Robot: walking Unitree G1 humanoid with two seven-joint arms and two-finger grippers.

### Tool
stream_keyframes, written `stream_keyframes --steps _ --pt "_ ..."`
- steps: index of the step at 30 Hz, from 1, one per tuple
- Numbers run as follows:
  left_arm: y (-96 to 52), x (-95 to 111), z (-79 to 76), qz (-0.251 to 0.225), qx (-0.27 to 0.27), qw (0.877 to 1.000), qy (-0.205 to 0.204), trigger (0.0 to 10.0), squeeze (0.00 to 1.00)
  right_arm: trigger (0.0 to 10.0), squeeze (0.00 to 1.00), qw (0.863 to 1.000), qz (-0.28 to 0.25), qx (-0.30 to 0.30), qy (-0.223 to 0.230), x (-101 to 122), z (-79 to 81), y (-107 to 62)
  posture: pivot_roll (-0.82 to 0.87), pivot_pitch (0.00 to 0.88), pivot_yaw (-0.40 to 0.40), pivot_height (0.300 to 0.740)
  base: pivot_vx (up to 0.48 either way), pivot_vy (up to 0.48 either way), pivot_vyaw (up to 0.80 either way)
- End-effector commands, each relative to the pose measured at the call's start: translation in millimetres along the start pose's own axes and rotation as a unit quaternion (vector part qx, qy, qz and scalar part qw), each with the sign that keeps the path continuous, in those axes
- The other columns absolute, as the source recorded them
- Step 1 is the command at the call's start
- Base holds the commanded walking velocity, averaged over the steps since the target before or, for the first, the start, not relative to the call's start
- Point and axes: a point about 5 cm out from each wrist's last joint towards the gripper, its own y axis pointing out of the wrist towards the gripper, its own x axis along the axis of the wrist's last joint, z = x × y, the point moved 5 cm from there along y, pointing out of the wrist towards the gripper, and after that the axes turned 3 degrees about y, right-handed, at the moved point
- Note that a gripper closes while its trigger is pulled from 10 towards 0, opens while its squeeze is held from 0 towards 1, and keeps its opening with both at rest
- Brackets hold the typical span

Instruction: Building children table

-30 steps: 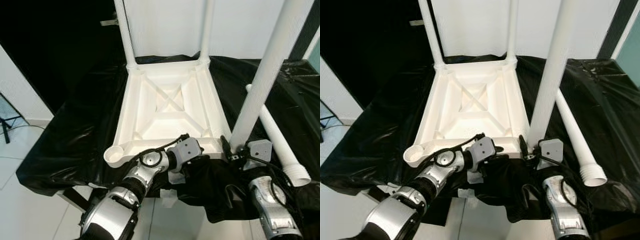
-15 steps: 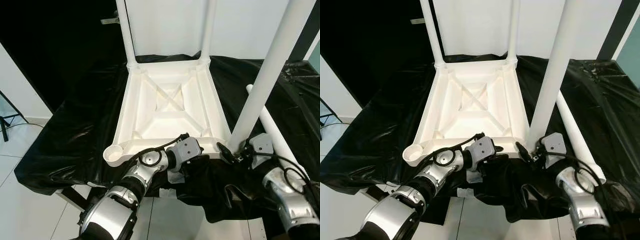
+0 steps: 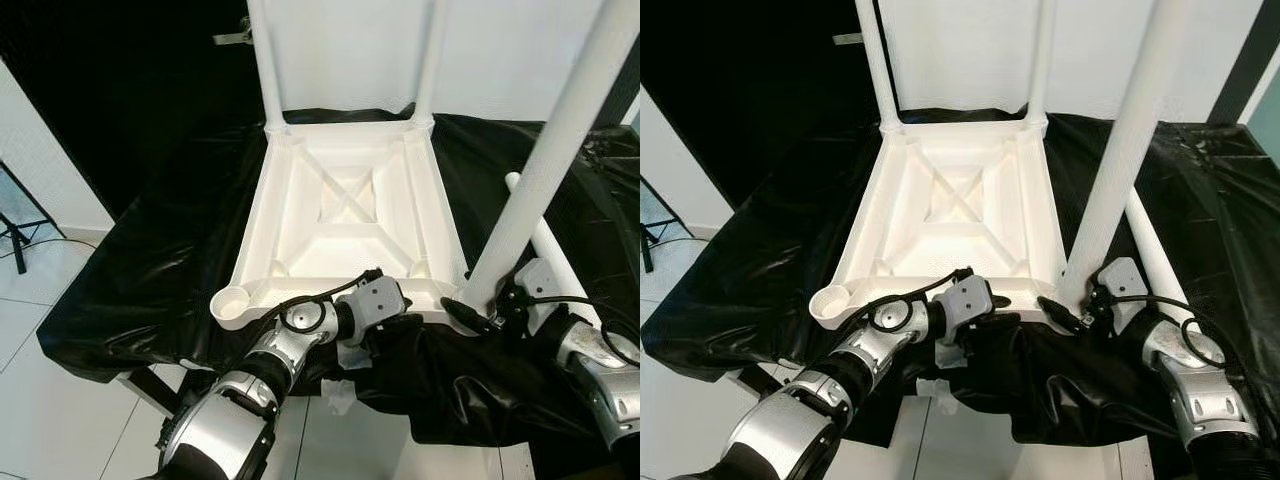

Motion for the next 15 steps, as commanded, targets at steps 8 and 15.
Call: stream_keyframes --steps 8,15 --pt "-8.9 -43.6 -21.9 0.077 0.002 0.996 -0.052 10.0 0.00 0.0 0.00 0.993 -0.037 -0.025 0.106 -16.3 42.1 19.5 -0.13 0.000 0.029 0.740 0.000 0.000 0.00" --pt "-11.5 -44.8 -19.7 0.079 0.002 0.996 -0.050 10.0 0.00 0.0 0.00 0.926 -0.117 -0.322 0.158 -9.3 29.3 14.2 -0.12 0.000 0.039 0.740 0.000 0.000 0.00"
